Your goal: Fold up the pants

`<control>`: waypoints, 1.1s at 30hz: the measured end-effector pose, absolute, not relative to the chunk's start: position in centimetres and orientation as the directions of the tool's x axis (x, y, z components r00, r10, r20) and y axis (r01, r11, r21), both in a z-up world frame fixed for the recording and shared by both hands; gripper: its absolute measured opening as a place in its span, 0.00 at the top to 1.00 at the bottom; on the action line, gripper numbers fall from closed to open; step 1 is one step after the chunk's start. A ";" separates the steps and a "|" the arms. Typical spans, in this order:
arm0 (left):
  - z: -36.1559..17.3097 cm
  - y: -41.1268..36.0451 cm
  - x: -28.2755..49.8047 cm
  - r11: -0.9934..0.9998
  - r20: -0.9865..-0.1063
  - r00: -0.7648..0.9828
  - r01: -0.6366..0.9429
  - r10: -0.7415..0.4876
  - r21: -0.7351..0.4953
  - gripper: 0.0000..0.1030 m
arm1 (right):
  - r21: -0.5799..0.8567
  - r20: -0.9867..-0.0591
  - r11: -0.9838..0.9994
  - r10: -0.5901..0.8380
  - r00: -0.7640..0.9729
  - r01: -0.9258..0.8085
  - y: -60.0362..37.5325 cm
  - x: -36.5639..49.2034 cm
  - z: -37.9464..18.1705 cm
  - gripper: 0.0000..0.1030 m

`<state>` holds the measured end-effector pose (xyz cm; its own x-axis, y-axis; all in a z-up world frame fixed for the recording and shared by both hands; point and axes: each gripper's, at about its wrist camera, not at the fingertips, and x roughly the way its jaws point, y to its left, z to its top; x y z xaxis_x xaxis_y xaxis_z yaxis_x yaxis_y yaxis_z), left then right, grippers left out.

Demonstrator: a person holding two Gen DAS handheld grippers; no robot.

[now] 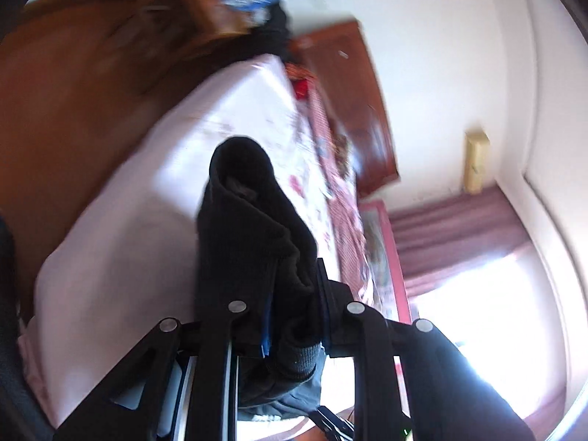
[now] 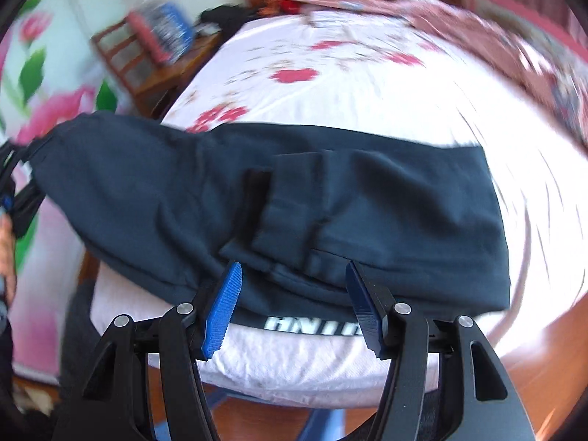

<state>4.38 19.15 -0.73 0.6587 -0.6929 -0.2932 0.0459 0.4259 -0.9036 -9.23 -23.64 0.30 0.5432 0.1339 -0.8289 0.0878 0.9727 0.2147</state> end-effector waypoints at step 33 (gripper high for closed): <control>0.4 -23.6 -3.5 0.491 -0.689 0.029 0.722 -0.725 -0.487 0.23 | 0.547 -0.700 0.691 0.069 0.711 0.472 -44.5 -20.9 -2.4 0.43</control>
